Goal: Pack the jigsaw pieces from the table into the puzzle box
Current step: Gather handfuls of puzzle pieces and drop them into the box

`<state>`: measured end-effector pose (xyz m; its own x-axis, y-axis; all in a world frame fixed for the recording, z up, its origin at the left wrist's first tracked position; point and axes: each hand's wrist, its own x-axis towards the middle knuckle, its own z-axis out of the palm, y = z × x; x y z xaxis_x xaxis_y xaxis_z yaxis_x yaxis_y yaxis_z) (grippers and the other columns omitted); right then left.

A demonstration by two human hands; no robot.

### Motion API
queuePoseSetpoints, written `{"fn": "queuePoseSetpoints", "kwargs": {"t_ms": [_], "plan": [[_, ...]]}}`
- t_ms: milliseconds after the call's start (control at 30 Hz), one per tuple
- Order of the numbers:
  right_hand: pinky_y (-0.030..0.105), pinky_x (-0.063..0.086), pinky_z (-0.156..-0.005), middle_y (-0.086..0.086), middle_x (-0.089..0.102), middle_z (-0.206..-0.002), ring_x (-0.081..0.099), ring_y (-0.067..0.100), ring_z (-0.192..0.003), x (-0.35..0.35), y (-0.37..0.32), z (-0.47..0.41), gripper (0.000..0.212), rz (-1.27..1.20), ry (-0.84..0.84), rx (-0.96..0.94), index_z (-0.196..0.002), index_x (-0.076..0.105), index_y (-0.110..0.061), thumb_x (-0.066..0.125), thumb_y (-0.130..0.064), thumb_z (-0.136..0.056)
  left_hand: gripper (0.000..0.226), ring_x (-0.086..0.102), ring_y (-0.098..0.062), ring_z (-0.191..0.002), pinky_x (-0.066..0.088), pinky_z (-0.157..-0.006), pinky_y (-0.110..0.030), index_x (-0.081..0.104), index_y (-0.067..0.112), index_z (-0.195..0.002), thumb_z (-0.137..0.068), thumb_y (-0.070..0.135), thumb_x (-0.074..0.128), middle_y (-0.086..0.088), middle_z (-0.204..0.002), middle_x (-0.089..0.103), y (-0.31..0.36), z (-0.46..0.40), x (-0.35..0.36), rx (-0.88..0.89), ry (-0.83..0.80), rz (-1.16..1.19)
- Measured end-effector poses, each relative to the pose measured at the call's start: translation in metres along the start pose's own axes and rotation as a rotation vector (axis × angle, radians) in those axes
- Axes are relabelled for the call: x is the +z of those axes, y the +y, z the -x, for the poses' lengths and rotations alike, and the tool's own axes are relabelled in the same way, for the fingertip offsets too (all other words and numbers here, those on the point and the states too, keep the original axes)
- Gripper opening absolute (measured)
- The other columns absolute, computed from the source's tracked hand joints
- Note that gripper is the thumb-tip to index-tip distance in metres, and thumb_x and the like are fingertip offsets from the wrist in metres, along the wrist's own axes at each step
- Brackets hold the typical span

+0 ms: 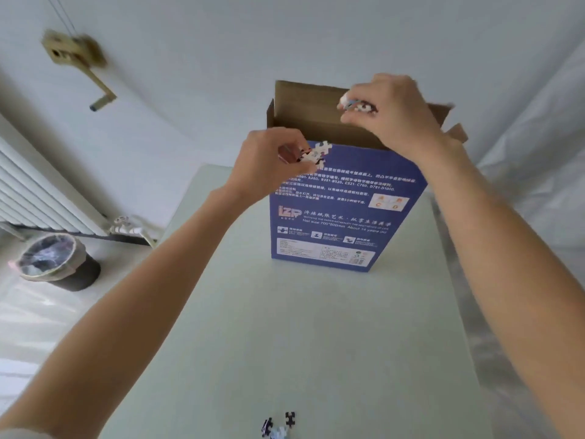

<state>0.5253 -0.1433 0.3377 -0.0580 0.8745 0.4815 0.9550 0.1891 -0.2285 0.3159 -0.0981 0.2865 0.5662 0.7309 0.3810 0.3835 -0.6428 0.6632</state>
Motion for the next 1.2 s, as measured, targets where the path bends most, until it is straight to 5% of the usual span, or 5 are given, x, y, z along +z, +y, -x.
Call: {"fn": "queuePoseSetpoints", "kwargs": {"t_ms": [133, 467, 733, 1033, 1200], "plan": [[0.027, 0.037, -0.069, 0.017, 0.061, -0.088, 0.057, 0.029, -0.082, 0.028, 0.015, 0.006, 0.034, 0.153, -0.029, -0.02, -0.12, 0.056, -0.012, 0.063, -0.019, -0.087, 0.019, 0.054, -0.003, -0.061, 0.047, -0.065, -0.023, 0.069, 0.016, -0.085, -0.07, 0.024, 0.077, 0.006, -0.074, 0.061, 0.006, -0.051, 0.007, 0.105, 0.123, -0.075], [0.038, 0.053, -0.072, 0.004, 0.07, -0.085, 0.064, 0.02, -0.075, 0.03, 0.027, 0.013, 0.019, -0.07, -0.027, 0.094, -0.098, 0.067, -0.013, 0.066, -0.027, -0.085, 0.019, 0.062, -0.022, -0.081, 0.043, -0.069, -0.028, 0.069, 0.015, -0.097, -0.08, 0.024, 0.07, -0.004, -0.089, 0.069, 0.002, -0.077, 0.019, 0.149, -0.052, -0.338], [0.025, 0.039, -0.062, 0.002, 0.069, -0.081, 0.059, 0.017, -0.068, 0.028, 0.019, 0.02, 0.031, 0.058, 0.026, 0.086, -0.094, 0.068, -0.015, 0.044, -0.035, -0.097, 0.018, 0.062, -0.022, -0.092, 0.046, -0.072, -0.031, 0.067, 0.029, -0.104, -0.088, 0.029, 0.058, 0.004, -0.098, 0.069, 0.012, -0.076, 0.019, 0.104, -0.088, -0.441], [0.023, 0.039, -0.062, -0.001, 0.07, -0.092, 0.063, 0.02, -0.081, 0.028, 0.009, 0.033, 0.023, 0.165, 0.093, 0.053, -0.103, 0.065, -0.019, 0.046, -0.031, -0.096, 0.025, 0.063, -0.018, -0.088, 0.051, -0.075, -0.033, 0.068, 0.024, -0.099, -0.077, 0.012, 0.063, 0.007, -0.092, 0.069, 0.021, -0.075, 0.014, 0.125, -0.054, -0.418], [0.022, 0.04, -0.061, 0.0, 0.07, -0.091, 0.063, 0.02, -0.08, 0.032, 0.006, 0.036, 0.021, 0.135, 0.078, 0.044, -0.101, 0.066, -0.017, 0.049, -0.027, -0.095, 0.027, 0.064, -0.028, -0.09, 0.05, -0.071, -0.035, 0.067, 0.024, -0.104, -0.09, 0.013, 0.046, -0.001, -0.096, 0.071, 0.024, -0.08, 0.013, 0.206, -0.064, -0.577]]}}
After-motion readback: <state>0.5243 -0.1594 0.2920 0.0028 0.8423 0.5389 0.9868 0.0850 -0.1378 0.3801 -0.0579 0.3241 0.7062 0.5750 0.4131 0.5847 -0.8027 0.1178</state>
